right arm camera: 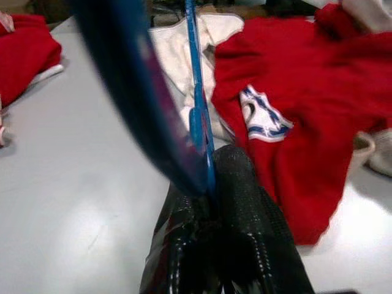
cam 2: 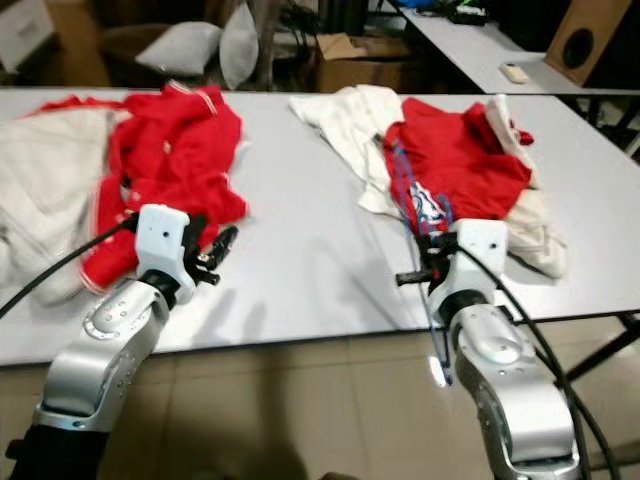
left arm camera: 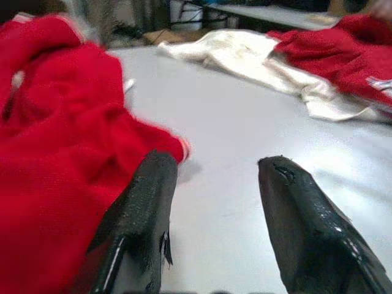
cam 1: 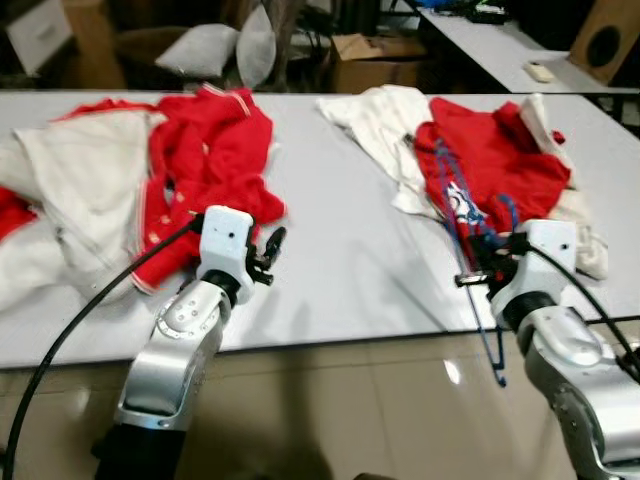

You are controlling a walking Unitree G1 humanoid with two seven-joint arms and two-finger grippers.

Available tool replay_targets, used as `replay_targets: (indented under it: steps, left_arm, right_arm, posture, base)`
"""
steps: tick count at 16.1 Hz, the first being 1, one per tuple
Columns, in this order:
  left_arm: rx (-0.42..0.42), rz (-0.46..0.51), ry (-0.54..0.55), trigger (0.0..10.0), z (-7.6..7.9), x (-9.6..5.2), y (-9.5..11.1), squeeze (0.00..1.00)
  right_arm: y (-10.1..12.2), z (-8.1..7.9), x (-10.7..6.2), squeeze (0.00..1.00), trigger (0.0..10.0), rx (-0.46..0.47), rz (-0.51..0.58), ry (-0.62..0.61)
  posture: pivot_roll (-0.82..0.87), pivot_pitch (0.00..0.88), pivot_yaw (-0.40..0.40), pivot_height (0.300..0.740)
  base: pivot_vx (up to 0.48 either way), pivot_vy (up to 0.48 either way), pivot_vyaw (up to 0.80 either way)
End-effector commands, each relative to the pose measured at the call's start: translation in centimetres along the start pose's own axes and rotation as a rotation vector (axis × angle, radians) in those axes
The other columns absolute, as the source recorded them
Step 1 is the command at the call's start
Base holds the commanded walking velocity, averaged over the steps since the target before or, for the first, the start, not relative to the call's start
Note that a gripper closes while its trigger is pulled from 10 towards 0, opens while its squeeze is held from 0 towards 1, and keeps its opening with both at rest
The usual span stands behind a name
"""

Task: Hang hanger

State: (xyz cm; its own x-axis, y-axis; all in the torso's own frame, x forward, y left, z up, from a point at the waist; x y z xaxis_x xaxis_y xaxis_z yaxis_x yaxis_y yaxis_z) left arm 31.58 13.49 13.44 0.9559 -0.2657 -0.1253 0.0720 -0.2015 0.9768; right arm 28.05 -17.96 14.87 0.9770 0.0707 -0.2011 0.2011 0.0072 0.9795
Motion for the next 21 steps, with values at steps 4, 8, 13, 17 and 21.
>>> replay_targets:
  steps: [4, 8, 13, 17, 21]
  left_arm:
    - [0.002, 0.019, 0.014, 10.0, 0.0, 0.1, 0.7, 0.00]
    - [0.011, 0.033, 0.006, 10.0, 0.1, 0.5, 1.2, 0.00]
    - [0.008, 0.036, -0.040, 10.0, 1.1, 0.1, 1.0, 0.00]
    - [-0.016, 0.065, -0.097, 10.0, 2.0, 0.1, 1.1, 0.00]
    - [-0.041, 0.059, -0.035, 10.0, 1.2, 0.5, 0.7, 0.00]
  right_arm:
    - [1.2, 0.6, 0.4, 0.00, 10.0, -0.014, 0.089, -0.055]
    - [1.1, -0.1, 0.7, 0.00, 10.0, 0.054, 0.084, -0.024]
    - [0.8, -0.4, 0.2, 0.00, 10.0, 0.076, 0.096, -0.006]
    - [-0.2, -0.1, -0.1, 0.00, 10.0, 0.075, 0.046, -0.015]
    - [0.1, 0.1, 0.3, 0.00, 10.0, 0.046, 0.055, -0.016]
  posture:
    - [-0.07, 0.003, -0.046, 0.740]
    - [-0.07, 0.000, -0.040, 0.740]
    - [-0.07, 0.018, -0.017, 0.740]
    - [-0.08, 0.000, -0.013, 0.740]
    - [-0.08, 0.000, -0.014, 0.740]
  base:
    - [0.000, -0.462, 0.00]
    - [0.000, -0.418, 0.00]
    - [0.000, -0.396, 0.00]
    - [0.000, 0.000, 0.00]
    - [0.000, 0.000, -0.60]
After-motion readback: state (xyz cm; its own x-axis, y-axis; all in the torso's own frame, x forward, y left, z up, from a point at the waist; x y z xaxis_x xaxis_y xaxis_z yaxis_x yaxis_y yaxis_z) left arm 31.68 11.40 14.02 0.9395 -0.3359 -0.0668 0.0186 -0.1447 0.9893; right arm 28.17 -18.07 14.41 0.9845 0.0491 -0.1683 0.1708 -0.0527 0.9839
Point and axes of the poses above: a point about 5 cm out from each wrist's last joint towards the gripper, its own x axis pointing out of the wrist towards the gripper, its own y axis along the axis of the wrist's last joint, z = x × y, the point moved 3 cm from there along x, pointing out of the wrist towards the gripper, and after that the axes turned 6 degrees about x, right-handed, at the moved point
